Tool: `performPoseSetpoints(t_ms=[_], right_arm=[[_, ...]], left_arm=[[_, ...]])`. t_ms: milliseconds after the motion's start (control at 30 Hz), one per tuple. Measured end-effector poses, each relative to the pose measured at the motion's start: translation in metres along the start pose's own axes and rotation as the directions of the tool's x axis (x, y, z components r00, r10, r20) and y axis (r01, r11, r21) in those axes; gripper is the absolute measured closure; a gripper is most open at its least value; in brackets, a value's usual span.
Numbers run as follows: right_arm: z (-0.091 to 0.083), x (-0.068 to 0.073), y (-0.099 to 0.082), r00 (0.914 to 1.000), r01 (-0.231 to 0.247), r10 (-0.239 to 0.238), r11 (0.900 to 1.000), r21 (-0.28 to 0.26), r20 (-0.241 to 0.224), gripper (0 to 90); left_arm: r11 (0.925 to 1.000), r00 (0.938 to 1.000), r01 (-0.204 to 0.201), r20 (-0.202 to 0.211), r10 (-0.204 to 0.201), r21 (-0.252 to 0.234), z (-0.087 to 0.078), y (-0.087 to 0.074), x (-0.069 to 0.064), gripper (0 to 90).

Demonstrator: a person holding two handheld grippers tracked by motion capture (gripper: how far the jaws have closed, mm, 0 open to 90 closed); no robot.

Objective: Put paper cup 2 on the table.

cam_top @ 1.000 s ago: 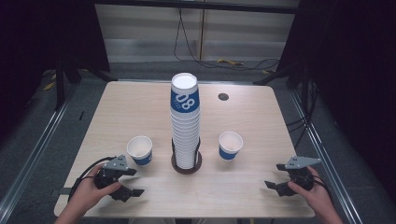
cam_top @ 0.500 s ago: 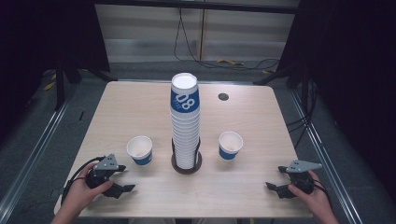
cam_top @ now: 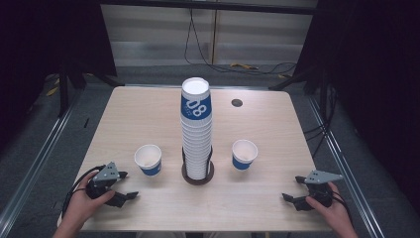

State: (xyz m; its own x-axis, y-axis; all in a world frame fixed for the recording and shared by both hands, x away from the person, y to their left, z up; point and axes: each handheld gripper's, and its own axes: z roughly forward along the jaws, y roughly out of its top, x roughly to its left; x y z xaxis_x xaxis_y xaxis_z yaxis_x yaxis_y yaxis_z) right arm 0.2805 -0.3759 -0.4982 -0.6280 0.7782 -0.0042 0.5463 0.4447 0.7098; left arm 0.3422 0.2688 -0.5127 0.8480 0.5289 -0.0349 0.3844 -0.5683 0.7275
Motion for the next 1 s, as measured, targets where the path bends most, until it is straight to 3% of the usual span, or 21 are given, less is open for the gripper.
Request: performPoseSetpoints(t_ms=[167,433,1000], right_arm=[[-0.0001,0.0004,-0.0001,1.0,-0.004,0.004,1.0,0.0,0.001,12.1],[-0.001,0.0016,-0.0009,0.9999,-0.009,0.009,1.0,-0.001,0.008,12.3],[-0.002,0.003,-0.002,0.9995,-0.02,0.02,0.9998,-0.003,0.023,12.2]], left_arm=[[0.9998,0.9999,0.006,-0.009,-0.006,-0.02,0.0018,-0.0024,0.0013,10.2],[0.9993,0.9986,0.035,-0.04,-0.034,0.01,0.0049,-0.0006,0.0028,0.0],[0.9987,0.9972,0.049,-0.056,-0.049,0.011,0.0047,-0.0006,0.0011,0.0]])
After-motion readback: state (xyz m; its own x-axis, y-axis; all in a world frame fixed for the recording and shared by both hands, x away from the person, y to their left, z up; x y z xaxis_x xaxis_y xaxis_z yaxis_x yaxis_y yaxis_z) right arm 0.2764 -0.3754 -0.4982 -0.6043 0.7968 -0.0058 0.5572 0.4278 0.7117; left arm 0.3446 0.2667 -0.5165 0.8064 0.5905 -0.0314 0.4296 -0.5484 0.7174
